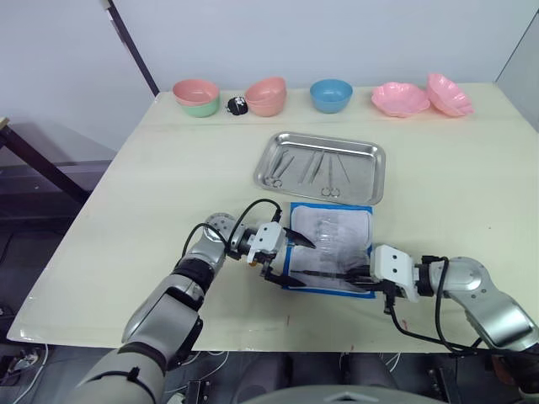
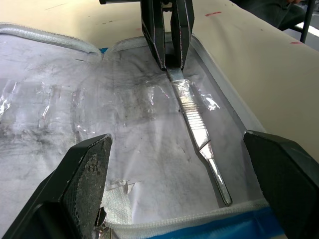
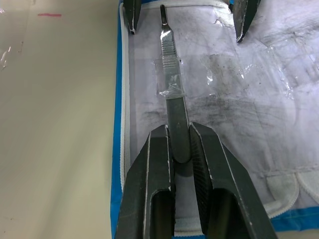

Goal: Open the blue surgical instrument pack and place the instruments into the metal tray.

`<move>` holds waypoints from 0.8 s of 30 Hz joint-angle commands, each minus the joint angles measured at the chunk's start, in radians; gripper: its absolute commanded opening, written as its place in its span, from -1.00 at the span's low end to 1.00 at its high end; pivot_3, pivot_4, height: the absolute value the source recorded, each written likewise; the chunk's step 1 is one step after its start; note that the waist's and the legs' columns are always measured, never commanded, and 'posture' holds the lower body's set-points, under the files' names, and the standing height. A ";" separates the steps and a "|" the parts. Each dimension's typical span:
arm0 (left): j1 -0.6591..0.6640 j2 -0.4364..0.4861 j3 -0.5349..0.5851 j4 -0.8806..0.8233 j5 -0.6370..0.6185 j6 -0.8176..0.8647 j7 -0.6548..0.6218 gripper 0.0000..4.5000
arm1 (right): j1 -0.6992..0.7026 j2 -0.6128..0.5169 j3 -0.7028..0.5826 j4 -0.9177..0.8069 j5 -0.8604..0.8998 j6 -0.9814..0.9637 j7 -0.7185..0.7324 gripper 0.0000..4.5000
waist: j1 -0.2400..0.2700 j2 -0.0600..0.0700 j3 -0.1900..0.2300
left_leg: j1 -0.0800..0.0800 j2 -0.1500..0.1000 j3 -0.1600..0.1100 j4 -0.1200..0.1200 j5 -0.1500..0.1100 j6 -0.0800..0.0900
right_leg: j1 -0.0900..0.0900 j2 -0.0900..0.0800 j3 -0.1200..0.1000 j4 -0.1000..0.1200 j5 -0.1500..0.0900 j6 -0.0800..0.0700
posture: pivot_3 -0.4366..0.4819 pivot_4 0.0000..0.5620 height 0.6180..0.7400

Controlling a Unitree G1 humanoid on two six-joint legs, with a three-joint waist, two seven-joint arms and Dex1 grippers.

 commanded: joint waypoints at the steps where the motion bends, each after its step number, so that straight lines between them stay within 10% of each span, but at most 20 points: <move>1: 0.110 0.003 -0.130 0.095 0.120 0.030 -0.050 1.00 | -0.032 -0.010 0.010 -0.066 -0.016 0.040 -0.004 -0.99 | 0.000 0.000 0.000 | 0.000 0.000 0.000 0.000 0.000 0.000 | 0.000 0.000 0.000 0.000 0.000 0.000 | -0.05 -0.47 1.00; 24: 0.113 -0.008 -0.128 0.097 0.124 0.031 -0.050 1.00 | -0.106 -0.165 -0.024 -0.196 -0.018 0.137 0.045 -0.99 | 0.001 0.000 0.000 | 0.000 0.000 0.000 0.000 0.000 0.001 | 0.000 0.000 0.000 0.000 0.000 0.000 | -0.05 -0.47 1.00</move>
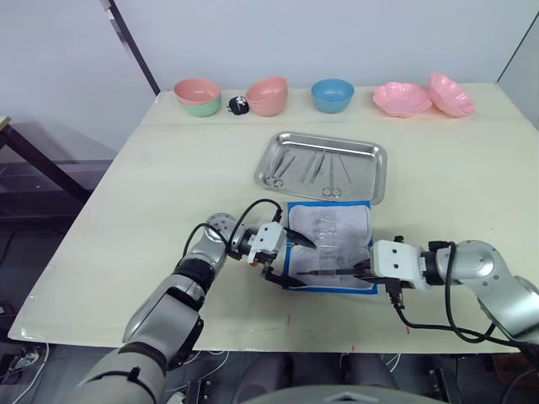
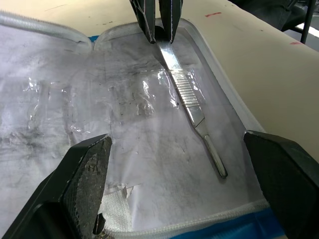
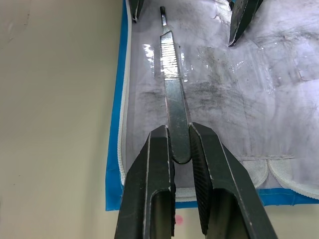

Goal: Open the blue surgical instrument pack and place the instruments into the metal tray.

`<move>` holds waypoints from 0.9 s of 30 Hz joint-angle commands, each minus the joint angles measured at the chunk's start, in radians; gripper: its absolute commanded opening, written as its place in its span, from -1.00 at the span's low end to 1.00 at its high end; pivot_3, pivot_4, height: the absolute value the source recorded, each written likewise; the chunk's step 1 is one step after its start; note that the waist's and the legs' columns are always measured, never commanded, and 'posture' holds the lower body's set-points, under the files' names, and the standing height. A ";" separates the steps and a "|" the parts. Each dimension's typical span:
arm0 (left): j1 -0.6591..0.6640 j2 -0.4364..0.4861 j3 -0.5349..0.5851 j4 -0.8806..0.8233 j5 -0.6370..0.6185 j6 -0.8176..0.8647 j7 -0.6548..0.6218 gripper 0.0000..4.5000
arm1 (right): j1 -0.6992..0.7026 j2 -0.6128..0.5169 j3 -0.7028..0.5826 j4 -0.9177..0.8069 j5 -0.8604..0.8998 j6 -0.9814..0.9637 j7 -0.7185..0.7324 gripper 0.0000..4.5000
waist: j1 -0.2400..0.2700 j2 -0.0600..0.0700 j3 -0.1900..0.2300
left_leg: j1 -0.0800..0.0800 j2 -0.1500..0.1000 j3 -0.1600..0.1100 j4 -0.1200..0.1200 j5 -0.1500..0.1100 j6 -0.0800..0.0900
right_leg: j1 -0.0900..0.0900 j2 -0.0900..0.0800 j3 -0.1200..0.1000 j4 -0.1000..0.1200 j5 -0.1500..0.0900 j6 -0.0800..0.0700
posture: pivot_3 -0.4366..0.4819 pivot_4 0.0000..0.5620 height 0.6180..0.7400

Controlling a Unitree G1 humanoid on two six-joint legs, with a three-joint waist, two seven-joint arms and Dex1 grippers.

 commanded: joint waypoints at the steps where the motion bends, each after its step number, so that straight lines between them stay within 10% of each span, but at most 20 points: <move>1: 0.113 -0.004 -0.128 0.098 0.124 0.032 -0.050 1.00 | -0.020 -0.027 -0.041 -0.031 -0.003 -0.014 0.007 -0.99 | 0.000 0.000 0.000 | 0.000 0.000 0.000 0.000 0.000 0.000 | 0.000 0.000 0.000 0.000 0.000 0.000 | -0.05 -0.47 1.00; 27: 0.103 -0.003 -0.122 0.108 0.125 0.030 -0.050 1.00 | 0.275 -0.235 -0.437 0.006 0.130 -0.143 0.126 -0.99 | 0.003 0.000 0.000 | 0.000 0.000 0.002 0.000 -0.001 0.001 | 0.000 -0.002 0.001 0.000 0.000 0.000 | -0.05 -0.47 1.00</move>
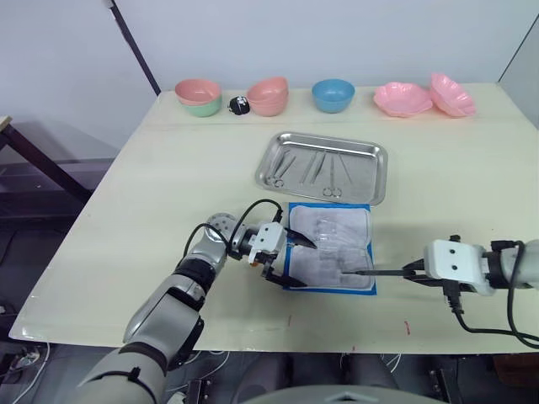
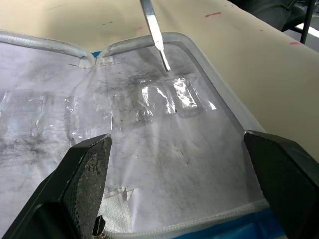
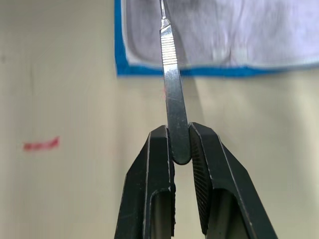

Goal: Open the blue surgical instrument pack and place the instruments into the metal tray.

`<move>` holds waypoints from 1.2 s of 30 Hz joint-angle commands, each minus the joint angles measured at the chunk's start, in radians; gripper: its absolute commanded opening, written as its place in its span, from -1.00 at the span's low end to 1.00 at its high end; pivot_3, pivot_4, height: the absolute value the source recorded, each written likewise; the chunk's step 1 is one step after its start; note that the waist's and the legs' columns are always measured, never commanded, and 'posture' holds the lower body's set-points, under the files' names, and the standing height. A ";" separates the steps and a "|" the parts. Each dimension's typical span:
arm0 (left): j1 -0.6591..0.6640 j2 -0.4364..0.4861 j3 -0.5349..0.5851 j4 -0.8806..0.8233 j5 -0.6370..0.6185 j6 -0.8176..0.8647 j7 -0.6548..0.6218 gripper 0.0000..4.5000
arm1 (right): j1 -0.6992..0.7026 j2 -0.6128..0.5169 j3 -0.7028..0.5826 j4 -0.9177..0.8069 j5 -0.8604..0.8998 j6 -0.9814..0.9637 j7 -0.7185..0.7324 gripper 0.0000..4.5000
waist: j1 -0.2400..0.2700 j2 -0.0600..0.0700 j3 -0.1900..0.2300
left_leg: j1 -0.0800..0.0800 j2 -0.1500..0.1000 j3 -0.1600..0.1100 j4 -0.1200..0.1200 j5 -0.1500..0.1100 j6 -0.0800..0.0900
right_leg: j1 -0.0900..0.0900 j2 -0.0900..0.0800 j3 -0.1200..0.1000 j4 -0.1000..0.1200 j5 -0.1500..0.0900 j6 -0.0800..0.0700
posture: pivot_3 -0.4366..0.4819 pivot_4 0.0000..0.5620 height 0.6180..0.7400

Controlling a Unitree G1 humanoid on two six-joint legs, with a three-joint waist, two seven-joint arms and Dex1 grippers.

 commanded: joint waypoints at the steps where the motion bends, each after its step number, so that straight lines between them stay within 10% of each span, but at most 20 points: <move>1: 0.103 -0.001 -0.121 0.108 0.124 0.029 -0.050 1.00 | 0.033 -0.013 -0.096 0.000 0.035 -0.027 0.020 -0.99 | 0.000 0.000 0.000 | 0.000 0.000 0.000 0.000 0.000 0.000 | 0.000 0.000 0.000 0.000 0.000 0.000 | -0.05 -0.47 1.00; 19: 0.097 0.017 -0.107 0.069 0.059 0.044 -0.050 1.00 | 0.161 0.152 -0.438 -0.067 0.365 0.157 -0.030 -0.99 | -0.002 -0.001 0.000 | 0.000 0.001 0.001 0.000 0.000 0.000 | 0.001 0.001 0.001 0.000 0.002 -0.003 | -0.05 -0.47 1.00; 36: 0.157 0.057 0.062 -0.244 -0.113 0.189 -0.050 1.00 | -0.377 0.488 -0.062 -0.027 0.338 0.601 -0.738 -0.99 | -0.008 -0.012 0.016 | -0.012 -0.003 -0.004 0.004 0.001 -0.002 | -0.011 -0.003 0.002 0.000 0.004 -0.007 | -0.05 -0.47 1.00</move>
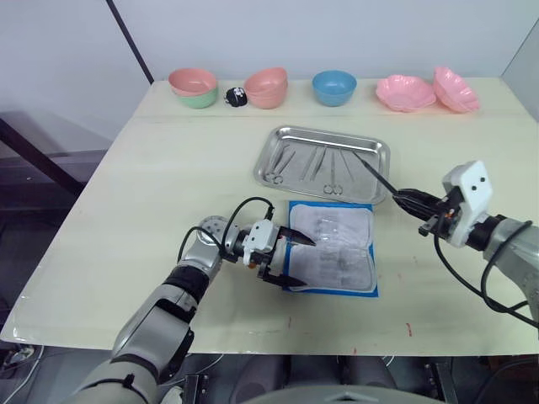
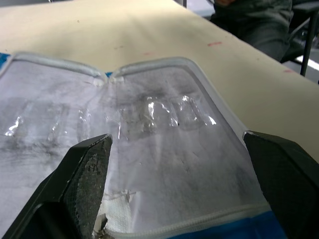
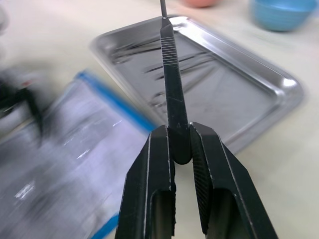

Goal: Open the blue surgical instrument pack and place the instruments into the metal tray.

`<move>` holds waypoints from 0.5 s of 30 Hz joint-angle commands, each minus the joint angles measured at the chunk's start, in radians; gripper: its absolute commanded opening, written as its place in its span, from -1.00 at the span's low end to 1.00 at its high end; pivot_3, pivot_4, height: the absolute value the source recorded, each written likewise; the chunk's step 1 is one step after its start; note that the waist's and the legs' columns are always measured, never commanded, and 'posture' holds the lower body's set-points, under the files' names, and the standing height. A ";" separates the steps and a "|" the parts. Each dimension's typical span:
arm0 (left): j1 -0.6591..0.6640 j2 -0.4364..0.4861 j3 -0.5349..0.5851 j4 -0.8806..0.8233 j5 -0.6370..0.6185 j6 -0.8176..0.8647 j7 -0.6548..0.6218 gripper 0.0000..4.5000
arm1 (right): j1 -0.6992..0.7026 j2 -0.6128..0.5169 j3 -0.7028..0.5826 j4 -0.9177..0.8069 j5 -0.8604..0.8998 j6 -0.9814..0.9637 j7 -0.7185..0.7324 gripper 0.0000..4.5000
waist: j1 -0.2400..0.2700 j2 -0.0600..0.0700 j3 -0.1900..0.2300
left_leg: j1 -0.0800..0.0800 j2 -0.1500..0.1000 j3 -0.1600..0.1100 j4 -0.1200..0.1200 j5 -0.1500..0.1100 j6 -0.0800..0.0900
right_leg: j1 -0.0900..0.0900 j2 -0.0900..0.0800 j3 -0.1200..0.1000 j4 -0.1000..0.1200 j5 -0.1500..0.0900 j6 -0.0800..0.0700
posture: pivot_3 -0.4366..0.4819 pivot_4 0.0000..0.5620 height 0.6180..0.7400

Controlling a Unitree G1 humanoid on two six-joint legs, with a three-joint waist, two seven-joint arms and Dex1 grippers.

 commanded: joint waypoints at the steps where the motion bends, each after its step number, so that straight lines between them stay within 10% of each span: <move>1: 0.071 0.013 0.023 -0.061 0.005 0.095 -0.045 1.00 | -0.119 0.083 0.068 0.043 -0.055 0.086 -0.151 -0.99 | -0.003 -0.002 0.002 | -0.004 0.000 -0.001 0.001 0.000 0.000 | -0.004 0.000 0.000 0.001 0.000 0.000 | -0.05 -0.47 1.00; 15: 0.162 0.037 0.107 -0.228 0.070 0.196 -0.006 1.00 | -0.394 0.362 0.139 0.353 -0.249 0.226 -0.457 -0.99 | -0.010 -0.004 0.007 | -0.010 -0.003 0.000 0.003 0.000 -0.001 | -0.017 0.001 0.008 0.009 0.001 -0.001 | -0.05 -0.47 1.00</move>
